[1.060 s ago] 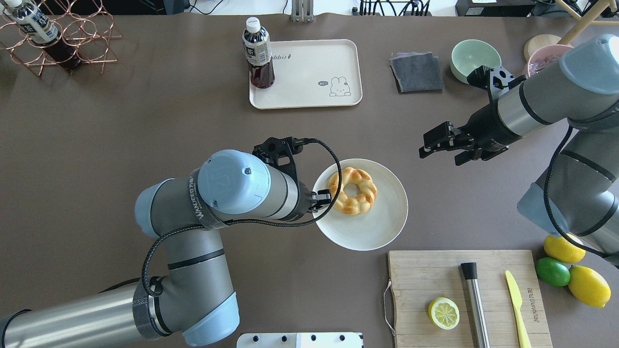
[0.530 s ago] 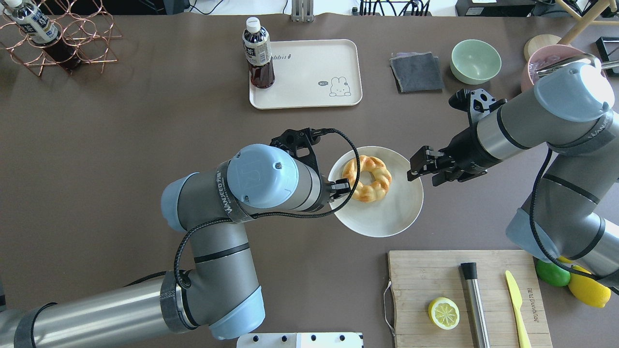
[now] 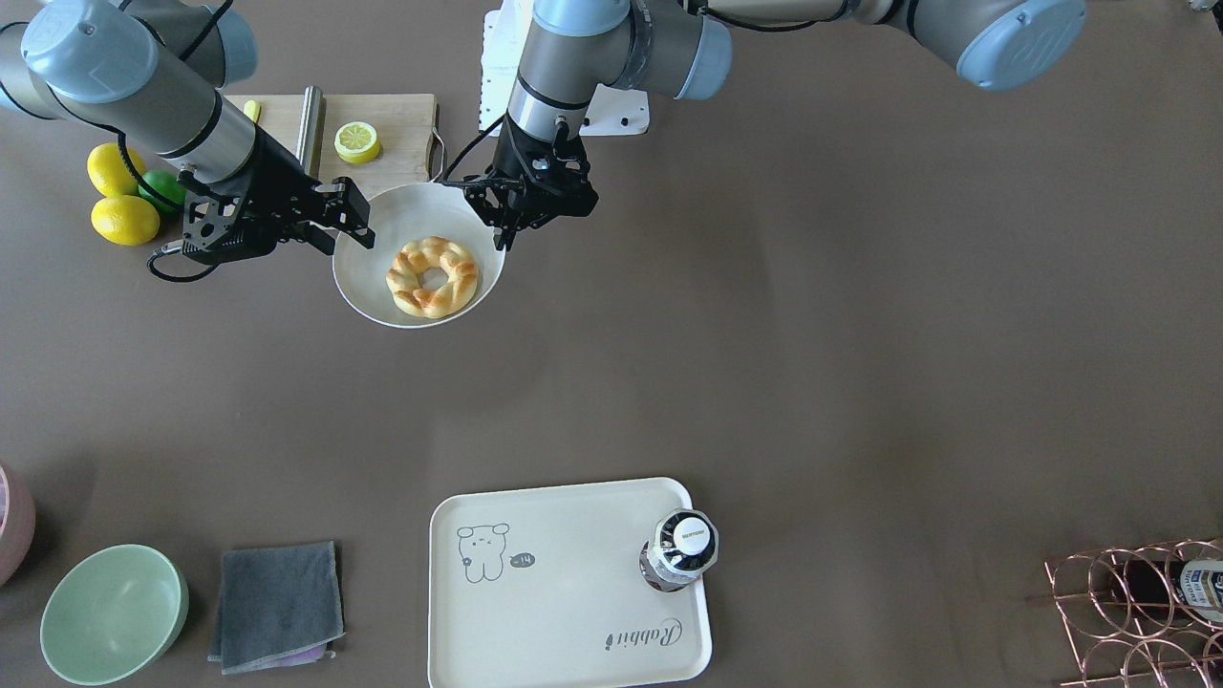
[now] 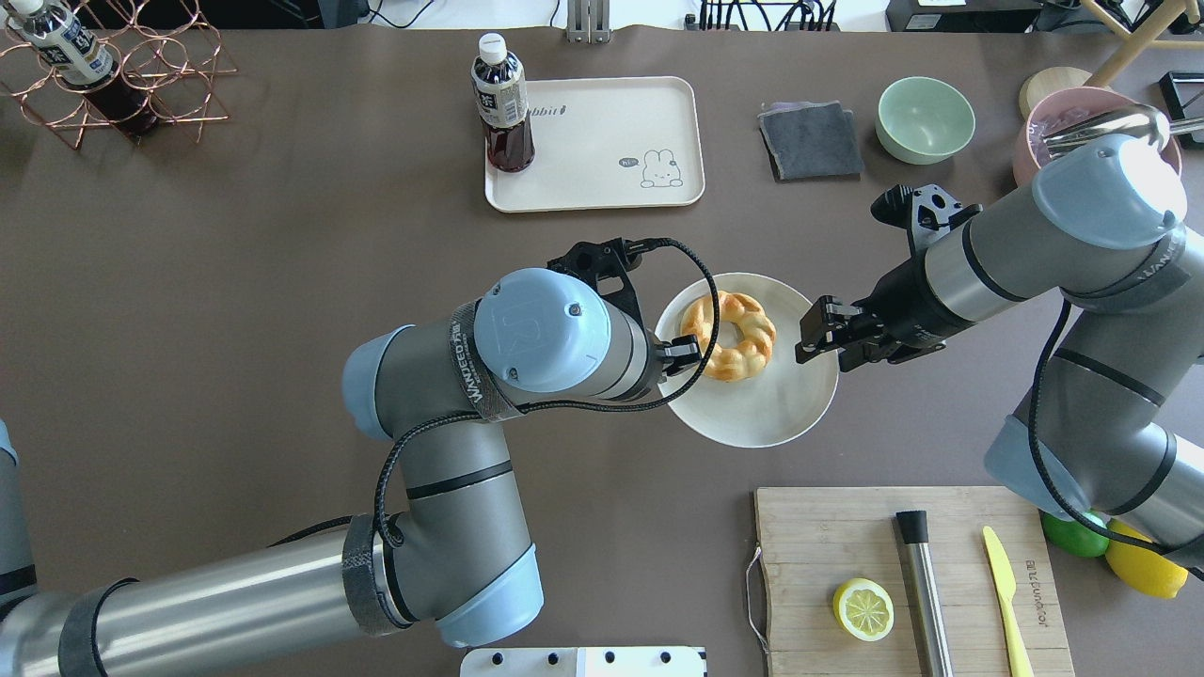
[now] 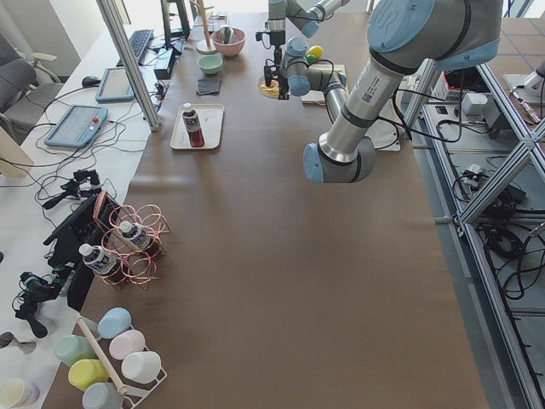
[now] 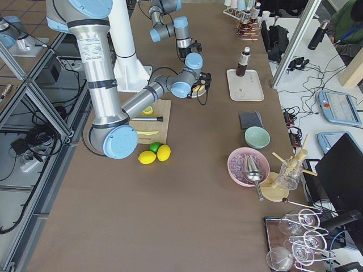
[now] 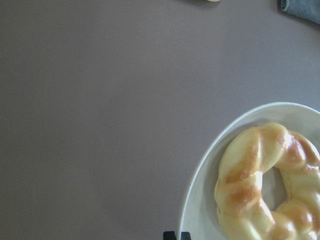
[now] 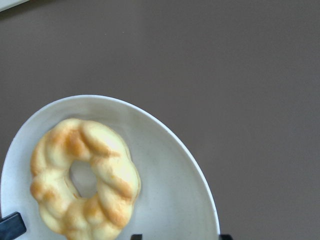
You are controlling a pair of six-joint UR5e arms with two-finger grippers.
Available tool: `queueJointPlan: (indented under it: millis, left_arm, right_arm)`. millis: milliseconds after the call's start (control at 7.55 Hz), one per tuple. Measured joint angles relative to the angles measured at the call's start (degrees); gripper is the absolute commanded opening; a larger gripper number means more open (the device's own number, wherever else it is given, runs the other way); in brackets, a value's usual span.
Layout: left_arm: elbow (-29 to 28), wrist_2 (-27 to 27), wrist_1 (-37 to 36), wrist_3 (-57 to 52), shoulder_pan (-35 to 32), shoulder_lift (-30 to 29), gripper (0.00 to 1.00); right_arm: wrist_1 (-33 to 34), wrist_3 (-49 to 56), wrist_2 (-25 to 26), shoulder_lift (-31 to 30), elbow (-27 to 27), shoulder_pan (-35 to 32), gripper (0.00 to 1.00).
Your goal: Place donut on tray
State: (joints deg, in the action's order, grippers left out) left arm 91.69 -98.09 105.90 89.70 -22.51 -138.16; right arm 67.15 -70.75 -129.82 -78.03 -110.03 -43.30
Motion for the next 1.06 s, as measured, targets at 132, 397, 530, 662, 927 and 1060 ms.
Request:
queueJointPlan:
  millis: [132, 397, 530, 662, 927, 1060]
  left_arm:
    - [-0.01, -0.03, 0.0, 0.02, -0.04, -0.04, 0.0]
    - [0.11, -0.07, 0.01, 0.03, -0.08, 0.03, 0.0]
    - [0.14, -0.08, 0.01, 0.03, -0.13, 0.05, 0.0]
    - [0.15, -0.08, 0.01, -0.01, -0.15, 0.08, 0.0]
    - [0.27, -0.13, 0.02, -0.1, -0.21, 0.07, 0.0]
    - [0.39, -0.24, 0.07, -0.21, -0.32, 0.11, 0.0]
  right_arm:
    - [0.05, 0.03, 0.01, -0.56, 0.0, 0.0, 0.53]
    - [0.11, 0.12, 0.62, -1.85, 0.02, 0.33, 0.23]
    - [0.14, 0.14, 1.2, -2.29, 0.04, 0.66, 0.0]
    - [0.16, 0.06, 1.46, -2.47, 0.04, 0.83, 0.0]
    - [0.19, -1.72, 1.6, -2.12, -0.05, 0.64, 0.0]
    - [0.2, -3.38, 1.6, -1.82, -0.06, 0.44, 0.0]
